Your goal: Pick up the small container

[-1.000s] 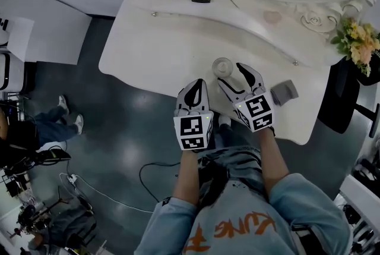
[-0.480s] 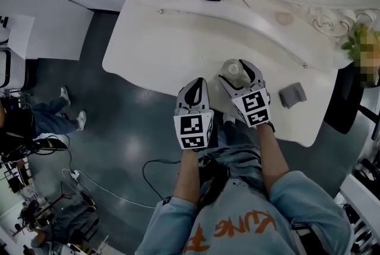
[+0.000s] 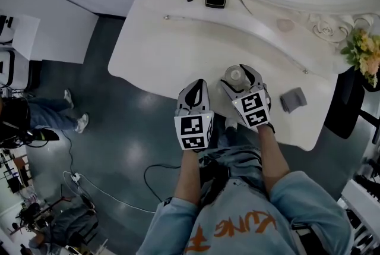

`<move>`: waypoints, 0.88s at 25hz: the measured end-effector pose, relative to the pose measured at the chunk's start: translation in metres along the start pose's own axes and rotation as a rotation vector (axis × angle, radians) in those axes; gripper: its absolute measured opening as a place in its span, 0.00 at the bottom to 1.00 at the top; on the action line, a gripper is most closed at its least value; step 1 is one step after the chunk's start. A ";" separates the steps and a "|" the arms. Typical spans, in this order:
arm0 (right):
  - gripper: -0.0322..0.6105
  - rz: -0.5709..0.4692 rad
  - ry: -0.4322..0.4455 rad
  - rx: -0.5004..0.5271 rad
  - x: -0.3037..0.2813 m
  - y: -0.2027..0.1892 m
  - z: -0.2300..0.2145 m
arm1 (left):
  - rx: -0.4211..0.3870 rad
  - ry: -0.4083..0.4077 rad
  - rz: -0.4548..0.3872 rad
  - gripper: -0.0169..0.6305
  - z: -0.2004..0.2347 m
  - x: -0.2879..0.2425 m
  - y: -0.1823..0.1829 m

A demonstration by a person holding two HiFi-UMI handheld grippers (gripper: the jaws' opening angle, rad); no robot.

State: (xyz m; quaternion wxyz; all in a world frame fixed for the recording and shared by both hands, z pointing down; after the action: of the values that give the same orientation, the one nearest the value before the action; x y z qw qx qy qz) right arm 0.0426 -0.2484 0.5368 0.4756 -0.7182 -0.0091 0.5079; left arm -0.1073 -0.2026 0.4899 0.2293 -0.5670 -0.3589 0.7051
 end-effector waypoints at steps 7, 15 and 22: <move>0.56 -0.065 0.002 0.028 0.026 0.022 -0.004 | -0.010 -0.015 -0.053 0.06 -0.011 0.005 0.016; 0.56 -0.181 -0.023 0.004 0.075 0.046 -0.023 | -0.009 -0.012 -0.143 0.06 -0.028 0.019 0.041; 0.56 -0.255 -0.077 -0.015 0.118 0.062 -0.042 | 0.001 -0.016 -0.233 0.06 -0.043 0.034 0.063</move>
State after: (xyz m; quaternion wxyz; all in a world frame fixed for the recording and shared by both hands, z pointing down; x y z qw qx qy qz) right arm 0.1018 -0.2517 0.4100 0.5303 -0.6946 -0.1224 0.4704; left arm -0.0687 -0.2071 0.4160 0.3072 -0.5156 -0.4239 0.6783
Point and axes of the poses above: the fingertips, and each gripper's own axes: x backward along the fingers, z to its left, y out of its top, the point moved 8 cm from there along x, backward along the fingers, and after that the axes turned 10 degrees about z, right-handed, at the moved point
